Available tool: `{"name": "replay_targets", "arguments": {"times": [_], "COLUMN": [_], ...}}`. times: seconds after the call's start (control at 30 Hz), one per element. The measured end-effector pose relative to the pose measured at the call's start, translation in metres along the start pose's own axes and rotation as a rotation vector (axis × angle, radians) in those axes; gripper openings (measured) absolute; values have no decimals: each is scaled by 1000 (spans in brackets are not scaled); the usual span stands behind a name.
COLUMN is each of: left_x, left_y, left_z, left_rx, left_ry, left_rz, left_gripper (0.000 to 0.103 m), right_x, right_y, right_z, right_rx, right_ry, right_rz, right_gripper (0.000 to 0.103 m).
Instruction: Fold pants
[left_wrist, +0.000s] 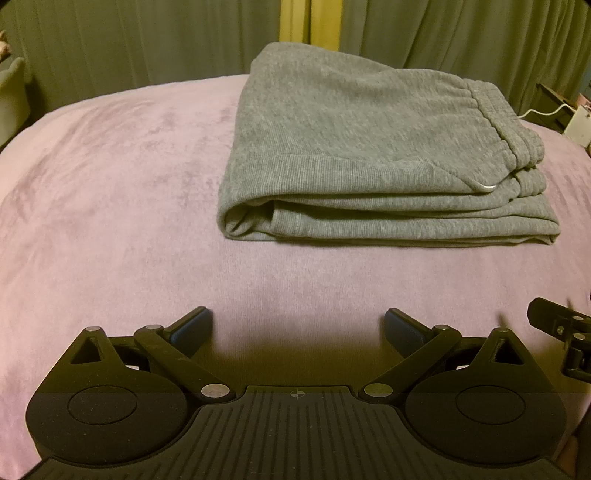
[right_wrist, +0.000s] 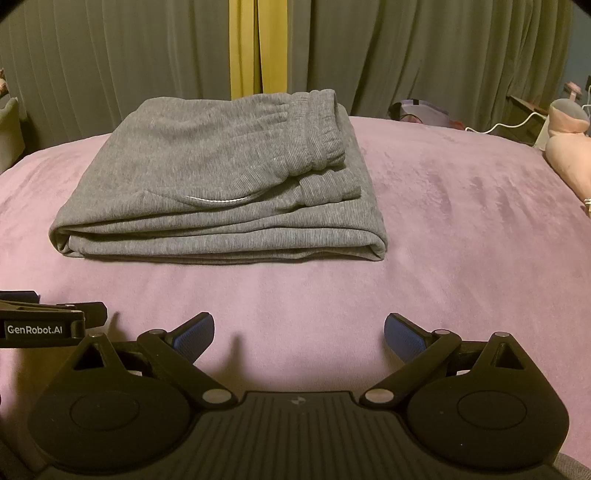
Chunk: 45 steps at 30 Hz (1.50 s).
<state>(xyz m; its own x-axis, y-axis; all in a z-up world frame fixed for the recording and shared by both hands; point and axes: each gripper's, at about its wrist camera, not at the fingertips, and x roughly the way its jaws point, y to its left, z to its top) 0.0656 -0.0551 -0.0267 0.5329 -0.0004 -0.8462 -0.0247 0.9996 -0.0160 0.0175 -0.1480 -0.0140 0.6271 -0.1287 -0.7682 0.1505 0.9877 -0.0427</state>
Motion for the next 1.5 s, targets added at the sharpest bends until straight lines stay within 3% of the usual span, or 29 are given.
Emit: {"name": "replay_targets", "arguments": {"times": [1.5], "left_x": [1], "left_y": [-1], "left_z": [0], "left_rx": [0], "left_ry": [2], "left_rz": [1], "left_gripper": [102], "right_x": [2], "right_y": [1], "right_z": [-1], "right_rx": [-7], "right_ry": [-2], "right_rz": [-15], "right_gripper": [99]}}
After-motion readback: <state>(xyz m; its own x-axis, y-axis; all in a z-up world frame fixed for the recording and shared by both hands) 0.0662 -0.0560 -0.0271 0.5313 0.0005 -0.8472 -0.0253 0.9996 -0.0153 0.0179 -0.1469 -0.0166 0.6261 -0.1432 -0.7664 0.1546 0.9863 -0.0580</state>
